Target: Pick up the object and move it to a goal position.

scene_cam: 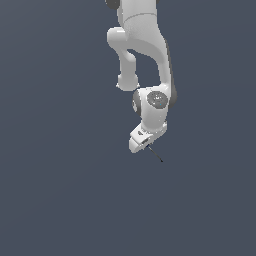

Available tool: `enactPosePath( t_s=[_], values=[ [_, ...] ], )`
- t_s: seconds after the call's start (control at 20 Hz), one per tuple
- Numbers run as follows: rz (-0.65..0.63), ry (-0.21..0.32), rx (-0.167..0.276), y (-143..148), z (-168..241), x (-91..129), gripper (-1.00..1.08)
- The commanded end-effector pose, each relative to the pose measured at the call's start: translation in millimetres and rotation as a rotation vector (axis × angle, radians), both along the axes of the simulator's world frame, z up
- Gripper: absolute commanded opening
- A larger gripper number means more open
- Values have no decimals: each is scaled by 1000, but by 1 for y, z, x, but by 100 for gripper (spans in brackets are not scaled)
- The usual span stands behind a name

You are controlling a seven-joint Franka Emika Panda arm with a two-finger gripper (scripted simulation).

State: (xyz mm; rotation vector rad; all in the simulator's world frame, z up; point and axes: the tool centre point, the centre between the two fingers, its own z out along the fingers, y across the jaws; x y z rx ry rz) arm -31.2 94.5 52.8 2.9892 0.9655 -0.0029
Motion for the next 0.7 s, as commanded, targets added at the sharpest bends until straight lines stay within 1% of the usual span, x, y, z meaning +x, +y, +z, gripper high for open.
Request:
enactPosePath(
  t_s=[0.0, 0.4, 0.65],
  values=[
    [1, -2, 0, 25, 18, -2, -100],
    [1, -2, 0, 106, 75, -6, -100],
    [1, -2, 1, 139, 98, -6, -100]
  ],
)
